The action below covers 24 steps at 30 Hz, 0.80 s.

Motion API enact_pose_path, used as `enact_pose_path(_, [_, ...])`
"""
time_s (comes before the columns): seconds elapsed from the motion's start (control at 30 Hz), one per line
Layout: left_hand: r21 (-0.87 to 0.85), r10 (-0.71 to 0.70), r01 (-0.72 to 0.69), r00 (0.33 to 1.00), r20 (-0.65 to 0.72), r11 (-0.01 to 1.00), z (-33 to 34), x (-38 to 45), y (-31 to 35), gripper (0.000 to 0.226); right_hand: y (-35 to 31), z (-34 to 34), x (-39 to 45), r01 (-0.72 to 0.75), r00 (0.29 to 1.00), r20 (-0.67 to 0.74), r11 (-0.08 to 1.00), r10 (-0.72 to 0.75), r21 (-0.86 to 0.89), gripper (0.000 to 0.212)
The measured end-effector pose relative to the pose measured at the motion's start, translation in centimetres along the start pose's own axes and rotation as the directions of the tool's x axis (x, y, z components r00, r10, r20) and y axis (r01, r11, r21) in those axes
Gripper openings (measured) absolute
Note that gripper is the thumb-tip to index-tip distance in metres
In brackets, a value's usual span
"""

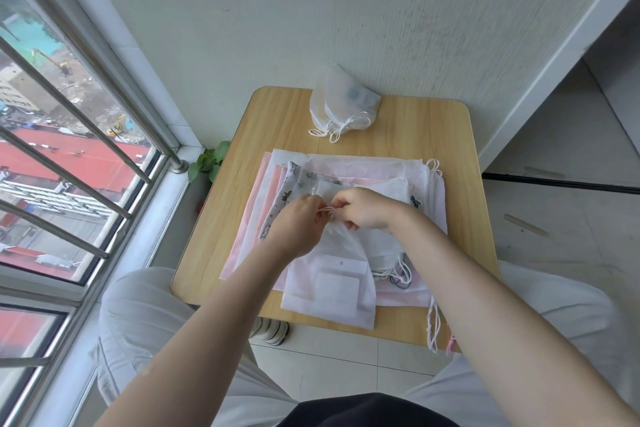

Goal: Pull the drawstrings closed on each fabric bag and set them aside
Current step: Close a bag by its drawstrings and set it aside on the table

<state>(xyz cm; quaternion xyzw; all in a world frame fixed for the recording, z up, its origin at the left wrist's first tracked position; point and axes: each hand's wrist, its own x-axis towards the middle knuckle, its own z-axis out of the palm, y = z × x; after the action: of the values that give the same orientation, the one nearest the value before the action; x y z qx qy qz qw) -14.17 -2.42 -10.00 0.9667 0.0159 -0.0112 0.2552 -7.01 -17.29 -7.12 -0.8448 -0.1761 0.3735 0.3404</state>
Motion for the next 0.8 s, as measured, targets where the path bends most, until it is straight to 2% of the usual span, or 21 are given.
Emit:
enact_pose_path(0.1, [-0.064,0.015,-0.025,0.988,-0.152,0.998,0.5,-0.5,0.0,0.021,0.0,-0.4,-0.1,-0.07,0.994,0.1,0.968,0.047,0.242,0.019])
enact_pose_path(0.2, [-0.019,0.023,-0.031,0.951,-0.308,0.999,0.6,-0.6,0.1,0.029,0.0,-0.6,-0.1,-0.117,0.987,0.141,0.93,0.072,0.349,0.026])
enact_pose_path(0.27, [0.011,0.073,-0.073,0.944,-0.323,0.997,0.4,-0.6,0.4,0.02,0.0,-0.5,-0.1,-0.135,0.985,0.15,0.903,0.079,0.407,0.029])
enact_pose_path(0.33, [-0.039,0.089,-0.103,0.959,-0.269,0.994,0.4,-0.6,0.7,0.009,0.2,-0.4,0.1,-0.153,0.984,0.15,0.875,0.094,0.459,0.032])
enact_pose_path(0.43, [-0.092,-0.009,-0.01,0.978,-0.207,0.996,0.4,-0.7,1.1,0.019,0.5,-0.3,0.3,-0.16,0.985,0.131,0.854,0.108,0.495,0.033])
enact_pose_path(0.53, [-0.077,-0.09,0.077,0.981,-0.172,0.994,0.4,-0.2,1.4,0.023,0.7,-0.3,0.0,-0.129,0.99,0.118,0.87,0.083,0.475,0.023])
enact_pose_path(0.63, [-0.141,-0.146,0.137,0.988,-0.057,0.981,0.0,0.4,1.5,0.021,1.0,-0.7,-0.3,-0.101,0.994,0.09,0.872,0.065,0.48,0.015])
enact_pose_path(0.7, [-0.261,-0.205,0.21,0.978,0.045,0.942,-0.5,0.7,1.6,0.023,1.1,-1.1,-0.4,-0.082,0.996,0.067,0.849,0.055,0.522,0.004])
enact_pose_path(0.8, [-0.469,-0.302,0.353,0.936,0.181,0.81,-1.3,0.9,1.6,0.029,1.4,-1.2,-0.3,-0.026,0.999,-0.01,0.837,0.037,0.546,0.02])
